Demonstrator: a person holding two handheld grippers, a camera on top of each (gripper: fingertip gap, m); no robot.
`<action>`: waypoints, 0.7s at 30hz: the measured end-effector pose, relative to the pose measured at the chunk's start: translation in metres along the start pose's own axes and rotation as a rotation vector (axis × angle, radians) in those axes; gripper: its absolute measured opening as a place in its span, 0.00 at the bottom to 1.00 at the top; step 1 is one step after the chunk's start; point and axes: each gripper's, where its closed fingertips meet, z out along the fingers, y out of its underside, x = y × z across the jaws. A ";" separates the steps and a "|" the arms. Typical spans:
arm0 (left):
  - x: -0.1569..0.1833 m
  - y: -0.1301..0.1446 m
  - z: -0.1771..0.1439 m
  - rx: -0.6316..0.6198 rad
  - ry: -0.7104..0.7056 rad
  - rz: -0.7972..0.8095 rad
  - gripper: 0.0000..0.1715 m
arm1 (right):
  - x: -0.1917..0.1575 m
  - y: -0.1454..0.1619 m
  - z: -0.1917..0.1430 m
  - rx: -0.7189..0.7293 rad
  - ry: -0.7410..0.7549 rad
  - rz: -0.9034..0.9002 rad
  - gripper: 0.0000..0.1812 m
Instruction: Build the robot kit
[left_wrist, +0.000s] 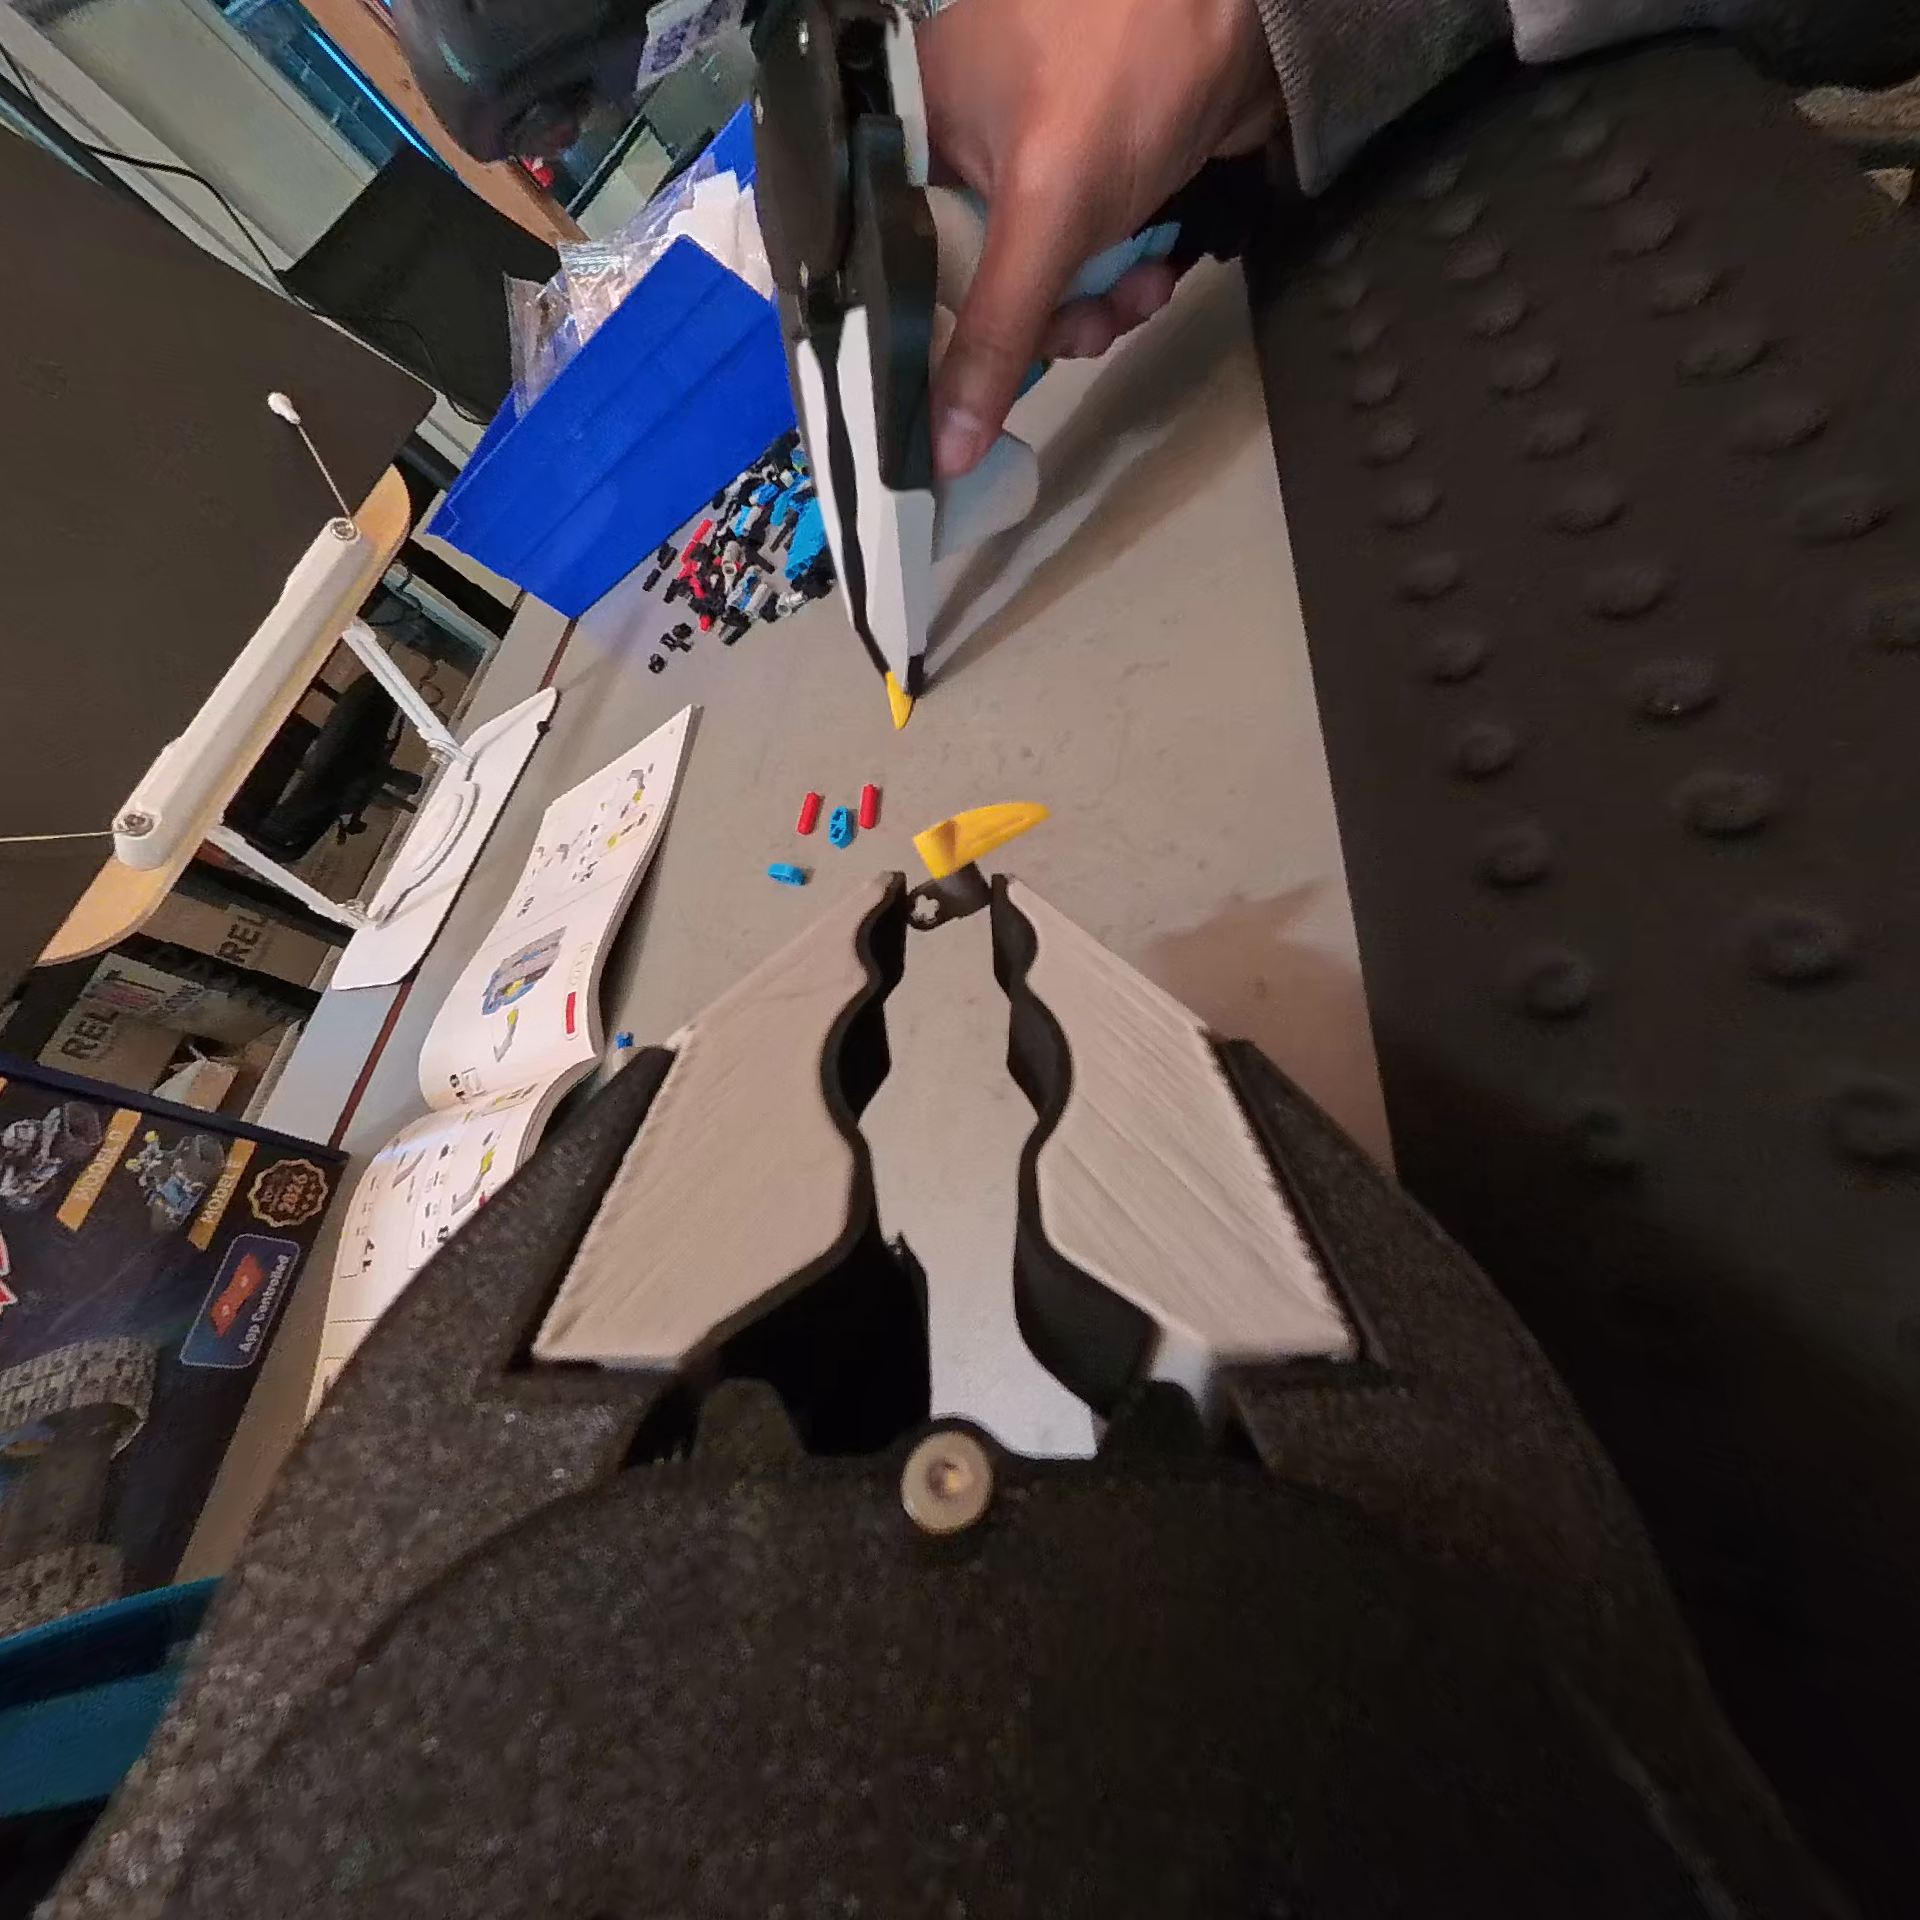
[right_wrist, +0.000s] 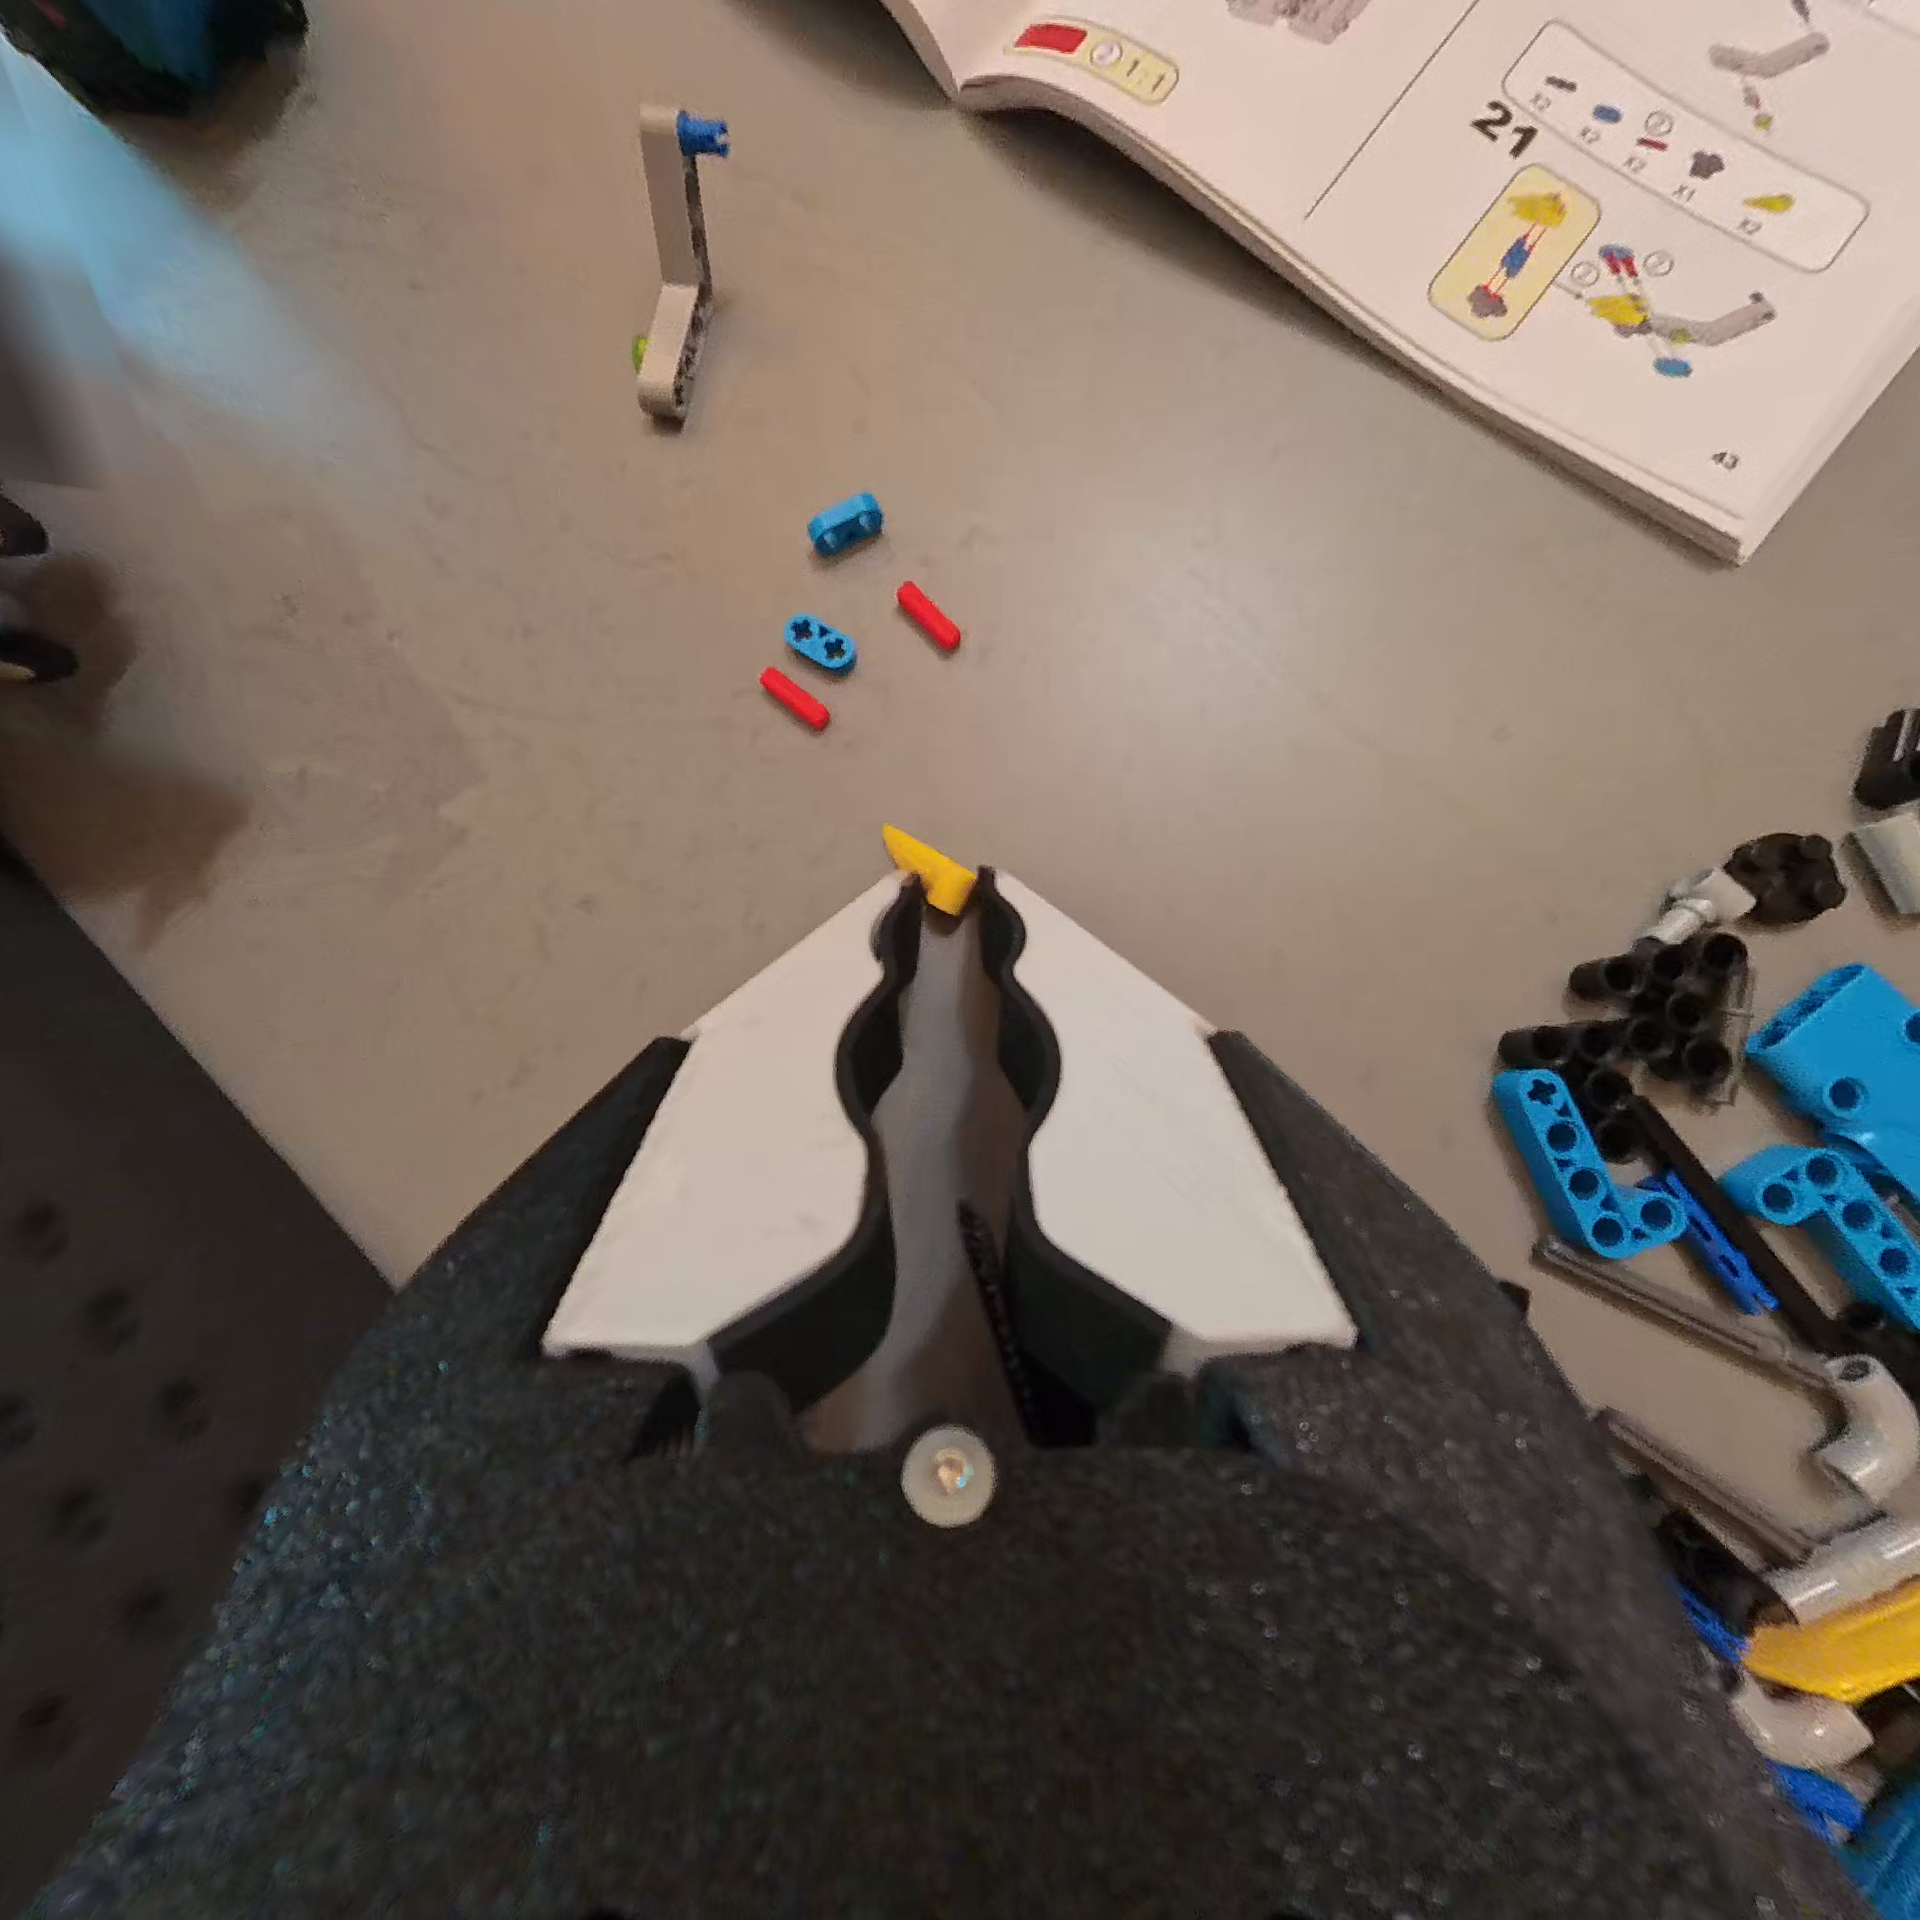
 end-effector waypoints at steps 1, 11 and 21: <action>-0.001 0.000 0.000 0.001 -0.001 -0.006 0.09 | 0.000 0.000 -0.001 0.002 -0.007 0.006 0.05; 0.011 0.002 0.003 -0.008 -0.008 0.176 0.09 | -0.143 -0.004 -0.020 -0.158 -0.222 -0.716 0.04; 0.019 0.010 0.006 -0.050 0.025 0.201 0.09 | -0.123 0.015 0.001 -0.315 -0.175 -0.717 0.05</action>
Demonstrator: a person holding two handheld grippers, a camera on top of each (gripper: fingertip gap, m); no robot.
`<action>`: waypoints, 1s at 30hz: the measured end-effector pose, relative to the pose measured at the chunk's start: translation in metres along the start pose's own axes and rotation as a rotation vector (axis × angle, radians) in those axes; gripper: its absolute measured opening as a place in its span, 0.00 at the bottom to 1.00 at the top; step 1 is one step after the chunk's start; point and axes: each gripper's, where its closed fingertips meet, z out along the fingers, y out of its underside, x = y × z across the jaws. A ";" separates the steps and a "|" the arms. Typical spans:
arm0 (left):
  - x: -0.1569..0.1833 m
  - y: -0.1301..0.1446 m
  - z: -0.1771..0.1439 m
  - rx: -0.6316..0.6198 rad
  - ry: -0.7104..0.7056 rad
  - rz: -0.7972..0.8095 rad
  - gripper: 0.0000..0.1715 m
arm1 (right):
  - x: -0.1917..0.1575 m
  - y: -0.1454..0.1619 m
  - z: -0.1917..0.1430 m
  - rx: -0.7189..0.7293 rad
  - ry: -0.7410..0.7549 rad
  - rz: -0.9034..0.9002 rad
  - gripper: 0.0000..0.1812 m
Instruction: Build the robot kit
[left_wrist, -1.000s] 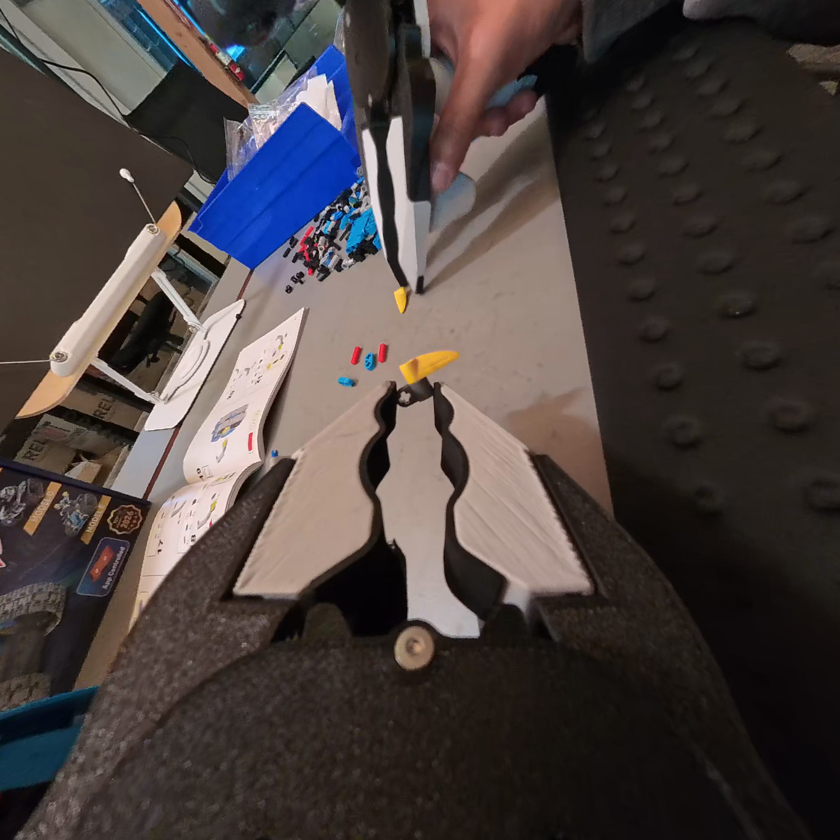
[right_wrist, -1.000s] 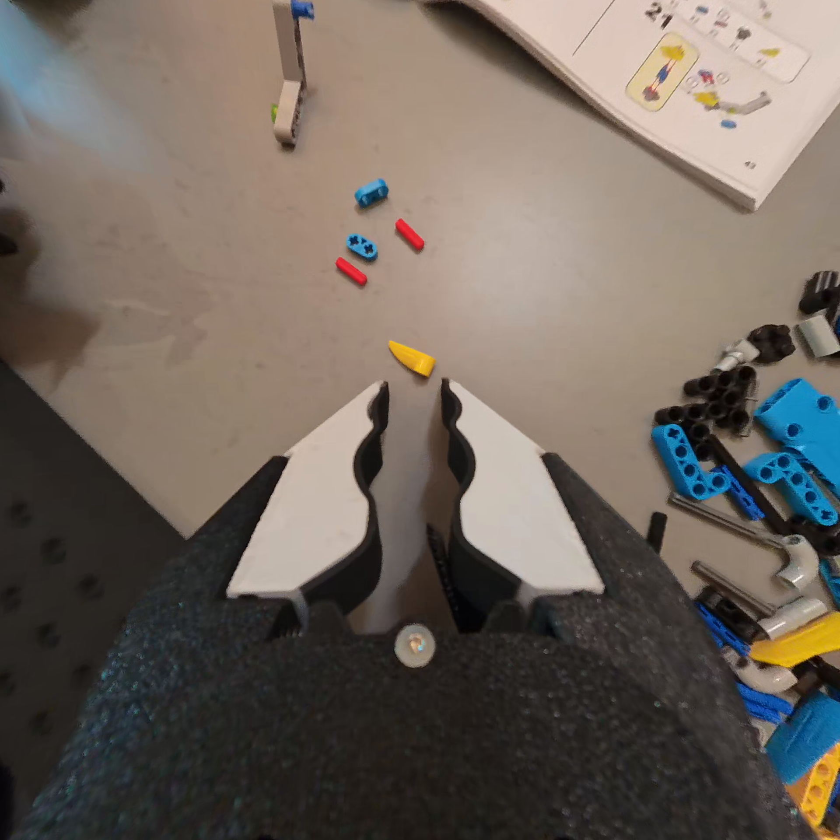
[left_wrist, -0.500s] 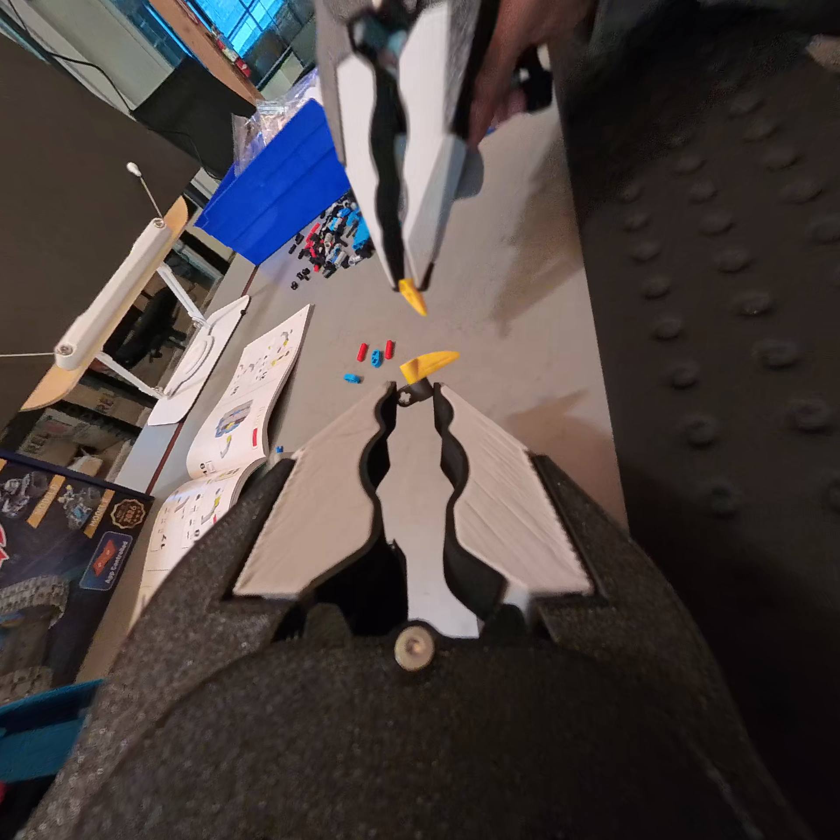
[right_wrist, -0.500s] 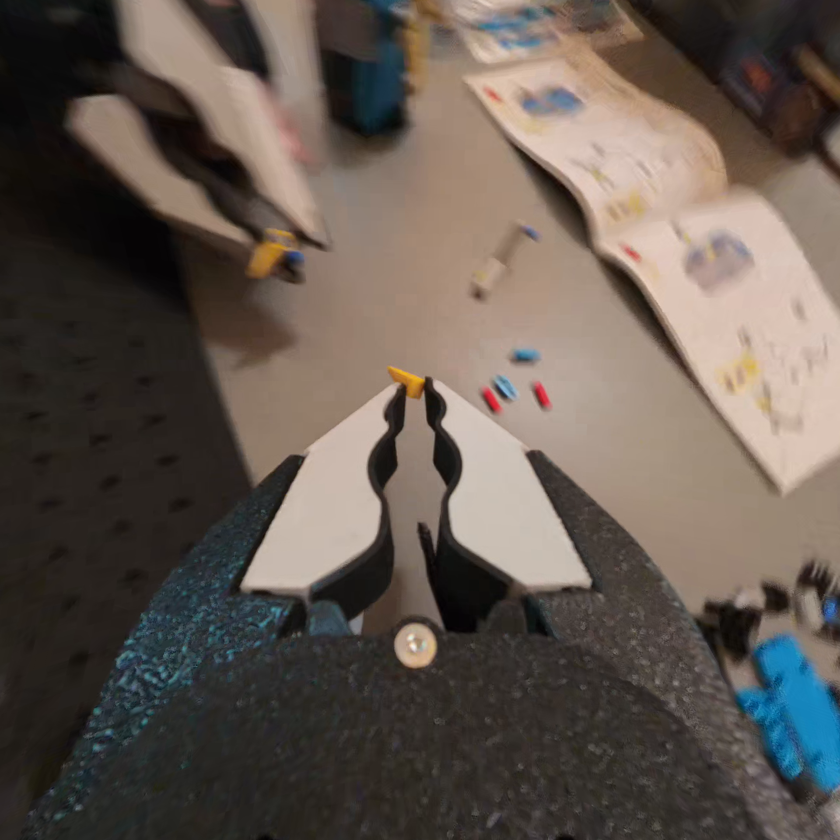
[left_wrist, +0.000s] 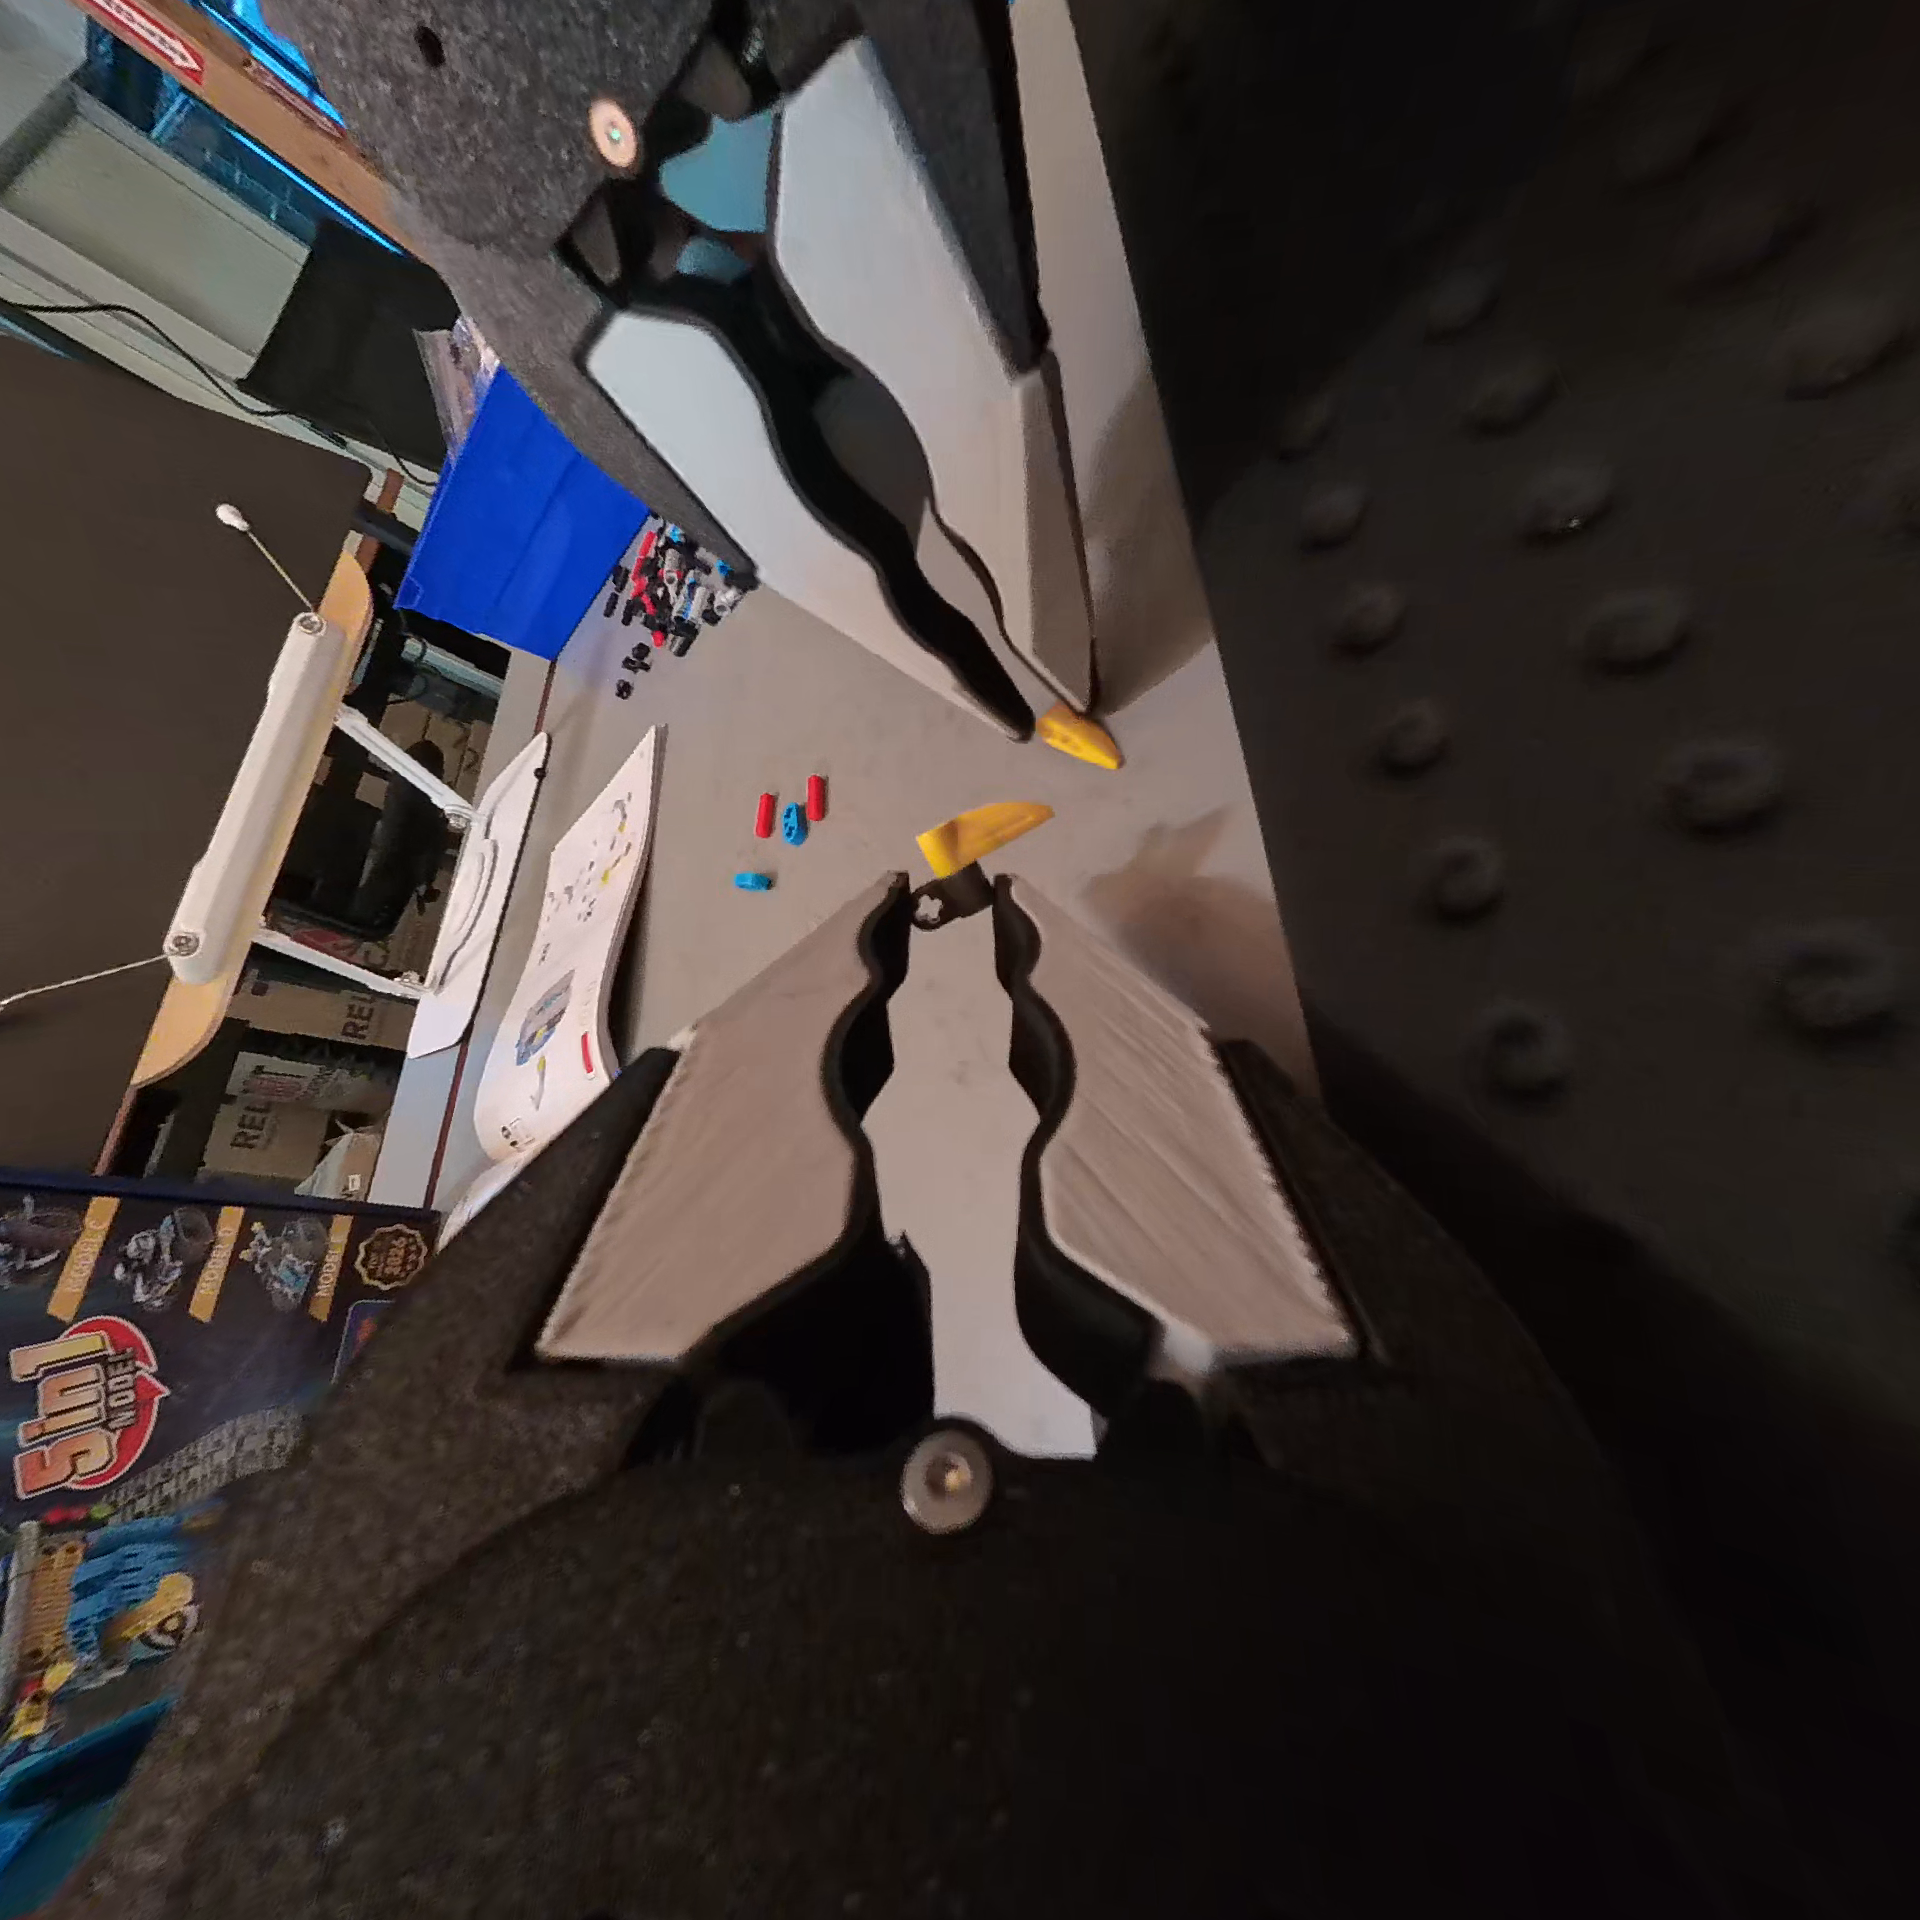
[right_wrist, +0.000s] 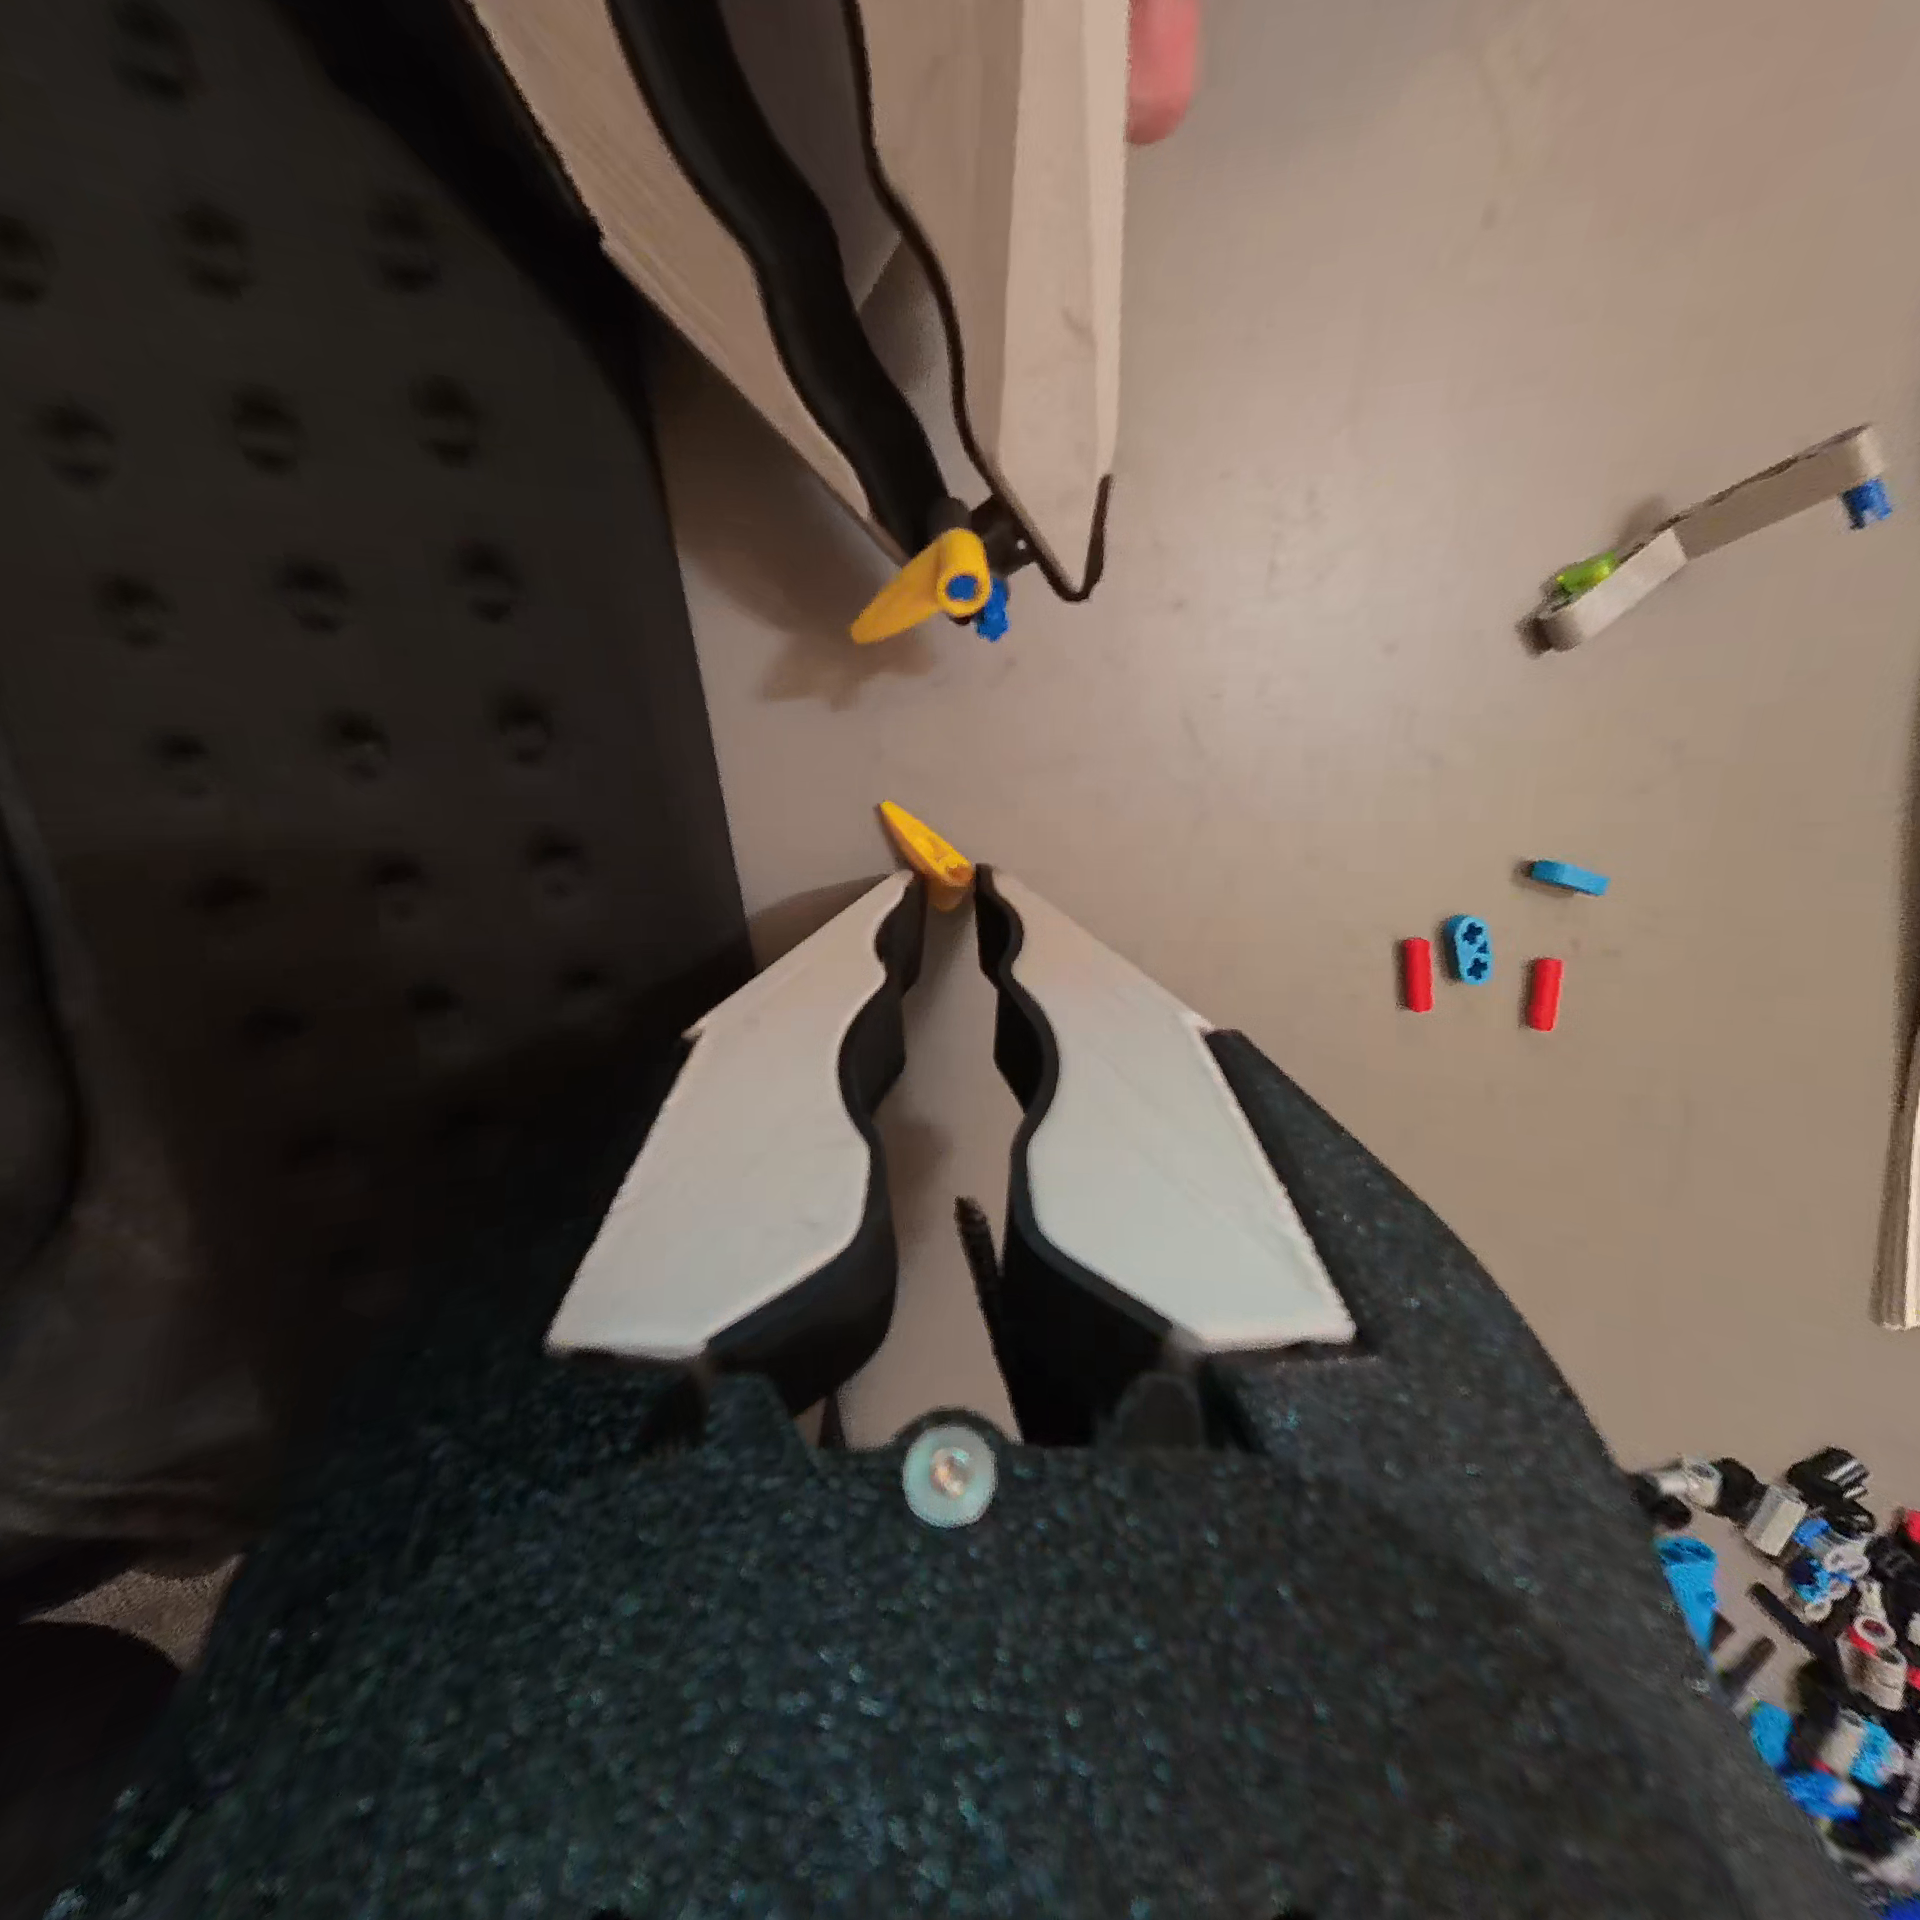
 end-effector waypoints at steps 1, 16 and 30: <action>0.000 0.001 0.000 -0.003 0.000 0.002 0.09 | 0.002 0.000 -0.002 0.016 0.008 0.016 0.06; 0.015 -0.002 0.021 -0.079 0.100 0.005 0.09 | -0.001 0.001 0.001 0.302 -0.192 0.352 0.06; 0.013 -0.002 0.019 -0.075 0.094 -0.008 0.09 | 0.014 -0.022 0.000 0.399 -0.130 0.322 0.05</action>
